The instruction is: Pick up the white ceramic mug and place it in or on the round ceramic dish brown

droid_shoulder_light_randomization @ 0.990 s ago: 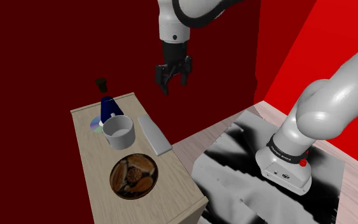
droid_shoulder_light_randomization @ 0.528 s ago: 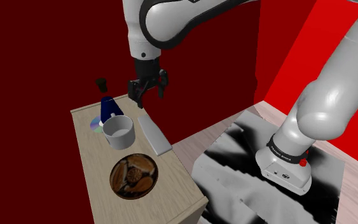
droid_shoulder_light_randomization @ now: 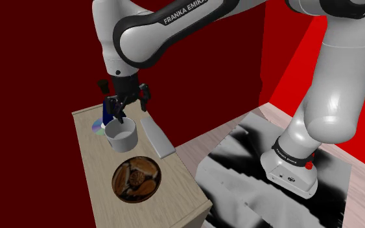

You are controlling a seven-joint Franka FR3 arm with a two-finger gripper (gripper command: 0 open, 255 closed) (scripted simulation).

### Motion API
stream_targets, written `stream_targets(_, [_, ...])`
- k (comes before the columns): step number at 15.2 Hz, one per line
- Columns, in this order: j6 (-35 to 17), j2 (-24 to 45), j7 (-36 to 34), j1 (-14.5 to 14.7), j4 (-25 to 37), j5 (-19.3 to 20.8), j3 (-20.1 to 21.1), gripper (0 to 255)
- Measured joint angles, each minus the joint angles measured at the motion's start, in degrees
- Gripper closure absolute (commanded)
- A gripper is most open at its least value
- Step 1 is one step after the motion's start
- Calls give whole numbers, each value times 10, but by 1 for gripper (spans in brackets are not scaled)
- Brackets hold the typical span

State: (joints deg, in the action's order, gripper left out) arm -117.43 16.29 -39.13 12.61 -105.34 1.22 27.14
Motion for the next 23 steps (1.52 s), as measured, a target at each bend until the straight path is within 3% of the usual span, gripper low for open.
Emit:
stream_targets(7, [-42, 29, -12, 9, -16, 14, -3, 0])
stream_targets(13, [-48, 30, -12, 9, -21, 15, -4, 0])
stream_targets(14, [-48, 30, -12, 9, -21, 15, -4, 255])
stream_targets(23, [-48, 30, -12, 9, -21, 15, -4, 255])
